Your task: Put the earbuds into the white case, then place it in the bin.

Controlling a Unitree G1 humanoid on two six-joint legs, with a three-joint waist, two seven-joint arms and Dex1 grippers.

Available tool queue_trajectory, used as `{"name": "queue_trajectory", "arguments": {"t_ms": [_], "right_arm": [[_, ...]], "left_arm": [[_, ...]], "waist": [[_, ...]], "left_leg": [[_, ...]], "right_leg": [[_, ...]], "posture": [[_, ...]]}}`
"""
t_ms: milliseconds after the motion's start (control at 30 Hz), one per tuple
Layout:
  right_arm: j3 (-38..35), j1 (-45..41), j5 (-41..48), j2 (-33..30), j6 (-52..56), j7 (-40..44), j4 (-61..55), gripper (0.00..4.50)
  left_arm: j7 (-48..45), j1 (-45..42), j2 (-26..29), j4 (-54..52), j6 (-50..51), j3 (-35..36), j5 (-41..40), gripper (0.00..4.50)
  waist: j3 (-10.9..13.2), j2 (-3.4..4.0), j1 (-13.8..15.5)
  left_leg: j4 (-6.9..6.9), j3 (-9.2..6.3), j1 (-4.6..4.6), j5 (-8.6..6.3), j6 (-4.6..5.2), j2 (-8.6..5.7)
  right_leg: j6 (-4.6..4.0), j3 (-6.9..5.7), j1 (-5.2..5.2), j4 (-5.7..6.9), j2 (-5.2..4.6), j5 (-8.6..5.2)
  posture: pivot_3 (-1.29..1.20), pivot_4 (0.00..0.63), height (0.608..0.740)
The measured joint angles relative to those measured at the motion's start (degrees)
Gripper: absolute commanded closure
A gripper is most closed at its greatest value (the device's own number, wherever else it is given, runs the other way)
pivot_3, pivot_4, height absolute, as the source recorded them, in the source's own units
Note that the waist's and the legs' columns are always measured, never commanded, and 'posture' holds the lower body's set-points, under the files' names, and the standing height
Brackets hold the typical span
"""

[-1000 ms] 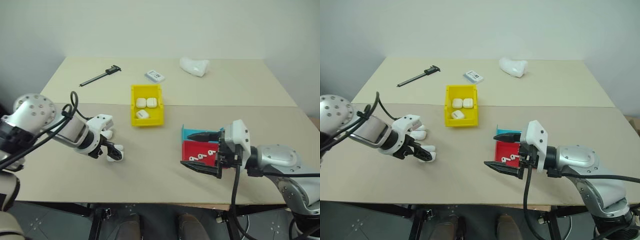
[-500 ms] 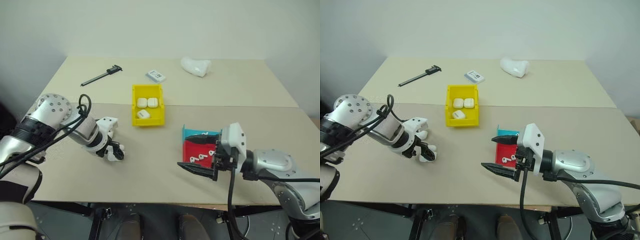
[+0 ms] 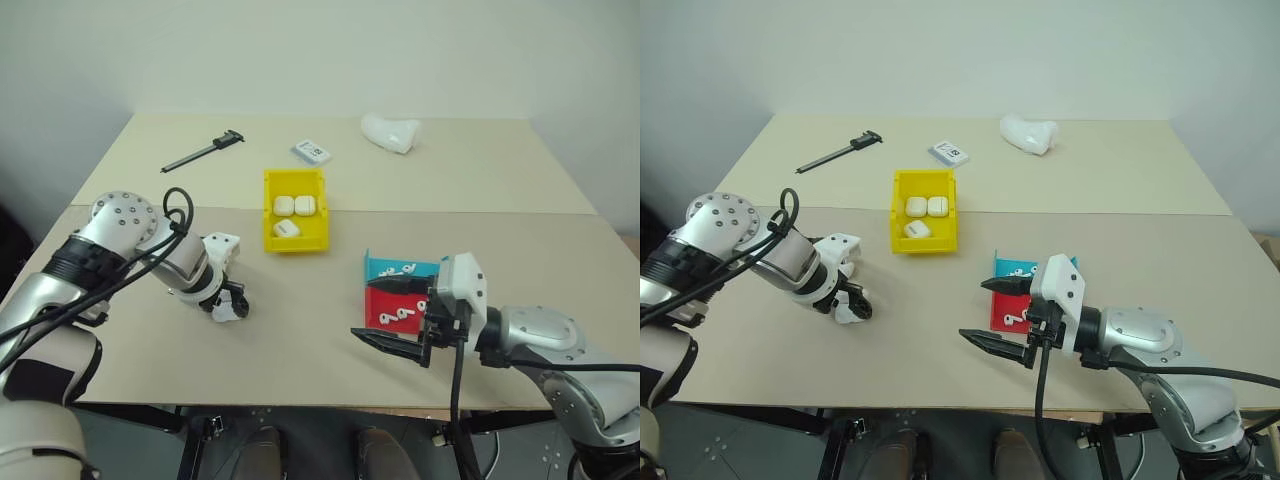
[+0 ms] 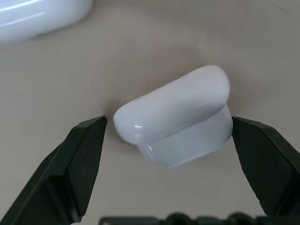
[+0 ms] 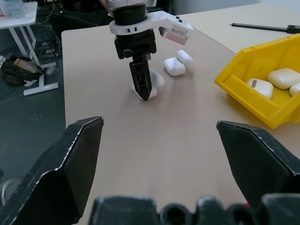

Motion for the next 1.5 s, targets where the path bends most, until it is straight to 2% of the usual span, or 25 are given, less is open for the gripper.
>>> {"name": "queue_trajectory", "arguments": {"t_ms": [133, 400, 600, 900, 1167, 1500], "right_arm": [[0.2, 0.0, -0.1, 0.0, 0.0, -0.2, 0.0, 0.01], [0.2, 0.6, -0.1, 0.0, -0.2, 0.1, 0.0, 0.01], [0.1, 2.2, 0.0, 0.0, -0.5, 0.9, 0.0, 0.01], [0.0, 2.2, 0.0, -0.1, -0.6, 1.4, 0.0, 0.01], [0.0, 2.1, 0.0, -0.2, -0.6, 1.8, -0.1, 0.01], [-0.1, 2.0, 0.0, -0.2, -0.6, 1.8, -0.2, 0.01]], "left_arm": [[1.1, 0.3, -1.3, 0.2, 0.4, 1.1, 0.0, 0.0], [-0.1, -0.1, 0.0, -0.1, 1.7, 0.8, 0.0, 0.0], [-7.2, -3.0, 5.9, -2.0, 3.4, -4.5, 0.0, 0.0], [-12.0, -4.9, 7.3, -2.8, 3.7, -9.2, 0.0, 0.0], [-10.3, -5.2, 2.9, 0.8, 3.0, -9.2, 0.0, 0.0], [-3.8, -7.1, -3.2, 11.4, 3.8, -6.8, -0.2, 0.0]], "waist": [[0.0, 0.0, 0.3], [0.0, 0.0, 0.2], [0.0, 0.0, 0.2], [0.0, 0.0, 0.3], [0.0, 0.0, 0.4], [0.0, 0.0, 0.4]], "left_leg": [[0.0, 0.02, 0.0, 0.01, -0.01, -0.02], [0.0, 0.02, 0.0, 0.01, -0.01, -0.02], [-0.01, 0.07, 0.01, 0.01, -0.01, -0.03], [0.0, 0.05, -0.03, 0.01, -0.01, -0.02], [0.01, 0.03, -0.04, 0.01, -0.01, -0.03], [0.02, -0.03, -0.05, 0.01, -0.01, -0.05]], "right_leg": [[0.0, -0.02, 0.02, -0.01, -0.01, 0.0], [0.0, -0.02, 0.01, -0.01, -0.01, 0.0], [0.0, -0.04, 0.01, -0.02, -0.01, 0.0], [0.0, -0.05, 0.0, -0.02, -0.01, 0.0], [0.0, -0.07, 0.01, -0.02, -0.01, 0.0], [0.0, -0.08, 0.01, -0.01, -0.01, 0.0]], "posture": [[0.0, 0.15, 0.74], [0.0, 0.15, 0.74], [0.0, 0.15, 0.74], [0.0, 0.15, 0.74], [0.0, 0.15, 0.74], [0.0, 0.15, 0.74]]}}
